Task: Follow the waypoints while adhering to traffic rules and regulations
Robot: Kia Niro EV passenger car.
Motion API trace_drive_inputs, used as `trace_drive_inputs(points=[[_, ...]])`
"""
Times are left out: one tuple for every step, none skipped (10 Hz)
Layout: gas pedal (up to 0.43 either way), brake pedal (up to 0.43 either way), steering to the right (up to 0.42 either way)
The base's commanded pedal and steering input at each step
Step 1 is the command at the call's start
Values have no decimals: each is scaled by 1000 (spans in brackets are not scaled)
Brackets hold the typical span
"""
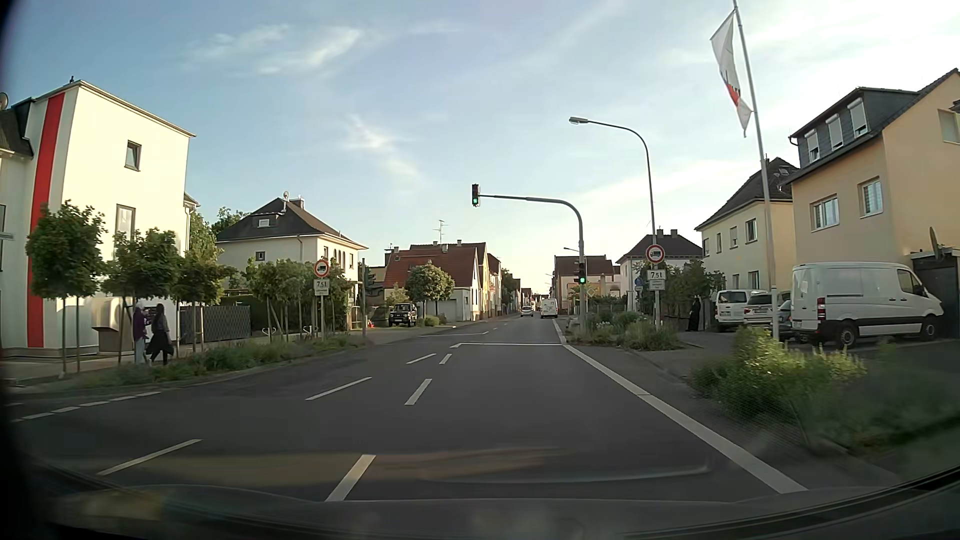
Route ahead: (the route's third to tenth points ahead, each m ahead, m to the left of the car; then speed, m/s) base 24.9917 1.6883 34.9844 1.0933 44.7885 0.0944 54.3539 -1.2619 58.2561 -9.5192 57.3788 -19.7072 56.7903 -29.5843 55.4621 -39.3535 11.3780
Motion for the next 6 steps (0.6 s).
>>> trace_drive_inputs(points=[[0, 128, -5], [0, 134, -4], [0, 140, -4], [0, 146, -3], [0, 152, -3], [0, 152, -1]])
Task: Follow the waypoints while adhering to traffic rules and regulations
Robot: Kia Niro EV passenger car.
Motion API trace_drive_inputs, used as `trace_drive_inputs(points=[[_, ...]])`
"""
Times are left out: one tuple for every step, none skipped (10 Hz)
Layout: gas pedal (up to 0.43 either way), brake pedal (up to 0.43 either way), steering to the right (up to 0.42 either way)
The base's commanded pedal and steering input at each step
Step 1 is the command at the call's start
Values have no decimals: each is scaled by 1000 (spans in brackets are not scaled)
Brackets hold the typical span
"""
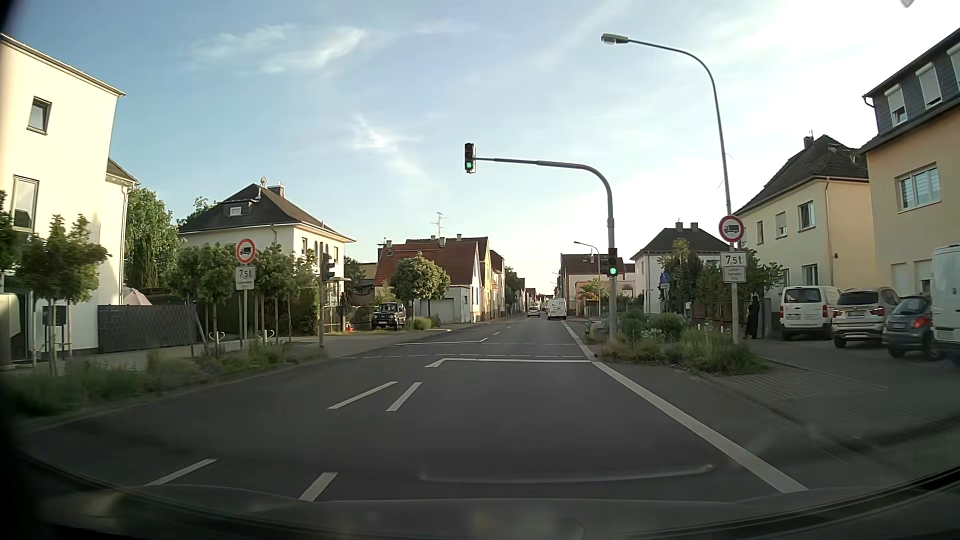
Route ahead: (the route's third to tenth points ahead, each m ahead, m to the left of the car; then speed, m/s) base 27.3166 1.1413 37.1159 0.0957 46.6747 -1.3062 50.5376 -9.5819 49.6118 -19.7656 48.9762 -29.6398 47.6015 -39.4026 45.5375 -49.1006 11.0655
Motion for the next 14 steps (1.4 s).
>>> trace_drive_inputs(points=[[0, 159, 0], [0, 159, 3], [0, 165, 7], [0, 165, 9], [0, 165, 11], [0, 165, 14], [0, 171, 17], [0, 165, 19], [0, 165, 20], [0, 165, 20], [0, 165, 19], [0, 171, 19], [0, 171, 19], [0, 171, 17]])
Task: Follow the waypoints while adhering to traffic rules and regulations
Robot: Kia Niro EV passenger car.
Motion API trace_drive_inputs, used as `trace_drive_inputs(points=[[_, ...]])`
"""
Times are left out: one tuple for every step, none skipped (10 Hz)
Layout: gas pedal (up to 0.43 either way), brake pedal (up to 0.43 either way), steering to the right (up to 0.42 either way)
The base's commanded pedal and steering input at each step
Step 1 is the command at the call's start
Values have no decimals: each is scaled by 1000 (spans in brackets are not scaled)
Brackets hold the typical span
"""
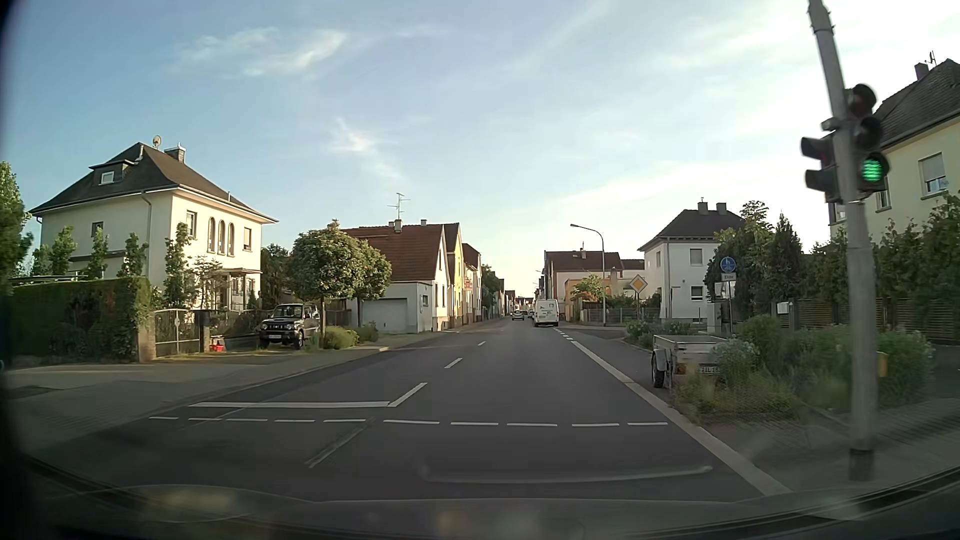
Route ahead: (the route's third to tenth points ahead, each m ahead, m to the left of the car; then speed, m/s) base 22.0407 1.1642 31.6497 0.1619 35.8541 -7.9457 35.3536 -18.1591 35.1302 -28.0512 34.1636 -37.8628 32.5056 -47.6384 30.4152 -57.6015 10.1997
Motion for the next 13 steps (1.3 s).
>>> trace_drive_inputs(points=[[0, 171, 15], [0, 171, 14], [0, 171, 12], [0, 171, 11], [0, 171, 10], [0, 183, 9], [0, 189, 8], [0, 195, 8], [0, 213, 8], [0, 238, 8], [0, 244, 8], [0, 256, 8], [0, 268, 7]])
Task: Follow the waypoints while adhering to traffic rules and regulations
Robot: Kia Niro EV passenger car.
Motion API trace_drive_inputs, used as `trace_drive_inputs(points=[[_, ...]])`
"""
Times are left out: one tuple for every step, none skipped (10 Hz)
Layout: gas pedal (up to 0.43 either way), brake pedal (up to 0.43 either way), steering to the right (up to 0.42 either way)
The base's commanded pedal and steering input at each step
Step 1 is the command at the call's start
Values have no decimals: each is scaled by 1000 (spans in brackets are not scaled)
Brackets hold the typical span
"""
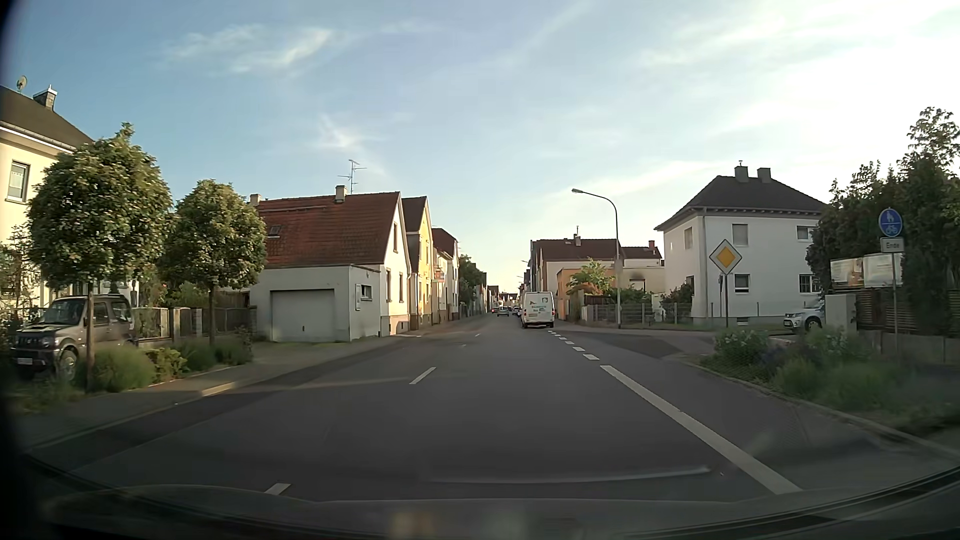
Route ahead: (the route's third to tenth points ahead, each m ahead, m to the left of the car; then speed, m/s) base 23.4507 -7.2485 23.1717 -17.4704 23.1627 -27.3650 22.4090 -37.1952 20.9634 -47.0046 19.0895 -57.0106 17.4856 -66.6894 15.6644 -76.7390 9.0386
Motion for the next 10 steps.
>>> trace_drive_inputs(points=[[0, 268, 7], [0, 280, 7], [0, 293, 7], [0, 293, 9], [0, 299, 14], [0, 299, 24], [0, 305, 37], [0, 305, 46], [0, 311, 60], [0, 311, 74]])
